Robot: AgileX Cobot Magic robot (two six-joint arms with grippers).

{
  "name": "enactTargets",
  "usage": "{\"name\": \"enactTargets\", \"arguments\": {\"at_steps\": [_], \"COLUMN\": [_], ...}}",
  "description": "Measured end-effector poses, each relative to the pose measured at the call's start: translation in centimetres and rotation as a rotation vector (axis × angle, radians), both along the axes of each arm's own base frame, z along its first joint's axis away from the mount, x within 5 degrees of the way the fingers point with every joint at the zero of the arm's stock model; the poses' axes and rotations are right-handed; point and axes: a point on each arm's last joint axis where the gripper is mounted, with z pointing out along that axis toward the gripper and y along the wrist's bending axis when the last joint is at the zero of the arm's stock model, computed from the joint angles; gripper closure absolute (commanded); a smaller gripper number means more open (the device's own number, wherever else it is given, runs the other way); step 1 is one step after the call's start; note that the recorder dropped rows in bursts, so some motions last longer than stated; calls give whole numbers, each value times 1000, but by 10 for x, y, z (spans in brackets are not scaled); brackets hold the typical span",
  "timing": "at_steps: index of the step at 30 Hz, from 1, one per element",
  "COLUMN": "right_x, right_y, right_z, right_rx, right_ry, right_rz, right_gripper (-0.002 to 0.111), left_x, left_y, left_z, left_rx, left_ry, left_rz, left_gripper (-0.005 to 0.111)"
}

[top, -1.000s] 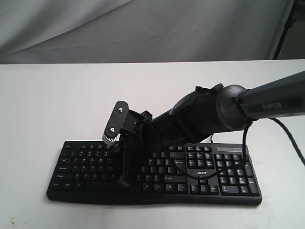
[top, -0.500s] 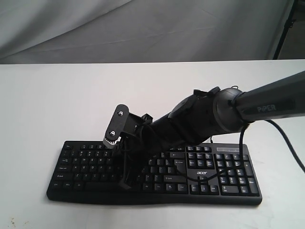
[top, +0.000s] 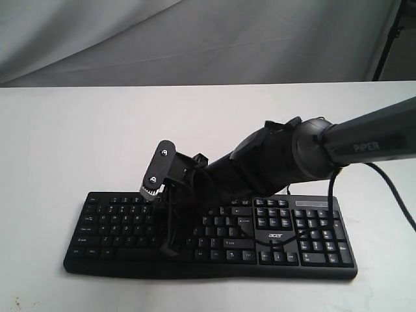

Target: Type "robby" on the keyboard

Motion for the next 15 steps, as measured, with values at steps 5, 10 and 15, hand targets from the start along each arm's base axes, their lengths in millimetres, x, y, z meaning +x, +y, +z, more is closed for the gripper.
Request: {"name": "enactTargets", "arguments": {"at_steps": [5,10,15], "right_x": [0,-1,-36], "right_y": [0,-2,-31], "right_z": [26,58,138], "right_rx": [42,89,120], "right_ry": [-47,-117,-394], "right_rz": [-4,-14,-166], "right_gripper": [108,108,108], "left_x": [0,0,0], "left_y": [0,0,0], "left_z": [0,0,0], "left_rx": [0,0,0], "left_ry": [0,0,0], "left_rz": [0,0,0], "left_gripper": [107,107,107]}}
